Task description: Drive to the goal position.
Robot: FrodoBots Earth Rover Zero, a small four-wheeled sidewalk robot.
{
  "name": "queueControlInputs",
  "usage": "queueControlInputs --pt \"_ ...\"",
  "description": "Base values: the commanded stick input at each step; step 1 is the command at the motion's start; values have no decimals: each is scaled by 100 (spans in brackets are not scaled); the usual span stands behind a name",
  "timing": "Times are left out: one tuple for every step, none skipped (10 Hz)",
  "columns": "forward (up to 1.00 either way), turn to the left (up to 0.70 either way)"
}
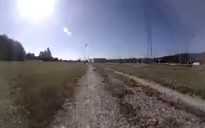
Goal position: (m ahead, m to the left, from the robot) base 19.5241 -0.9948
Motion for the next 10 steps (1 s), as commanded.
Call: queueControlInputs --pt "50 0" --pt "50 0" --pt "50 0" --pt "50 0" --pt "50 0" --pt "50 0" --pt "50 0" --pt "50 0" --pt "50 0" --pt "50 0"
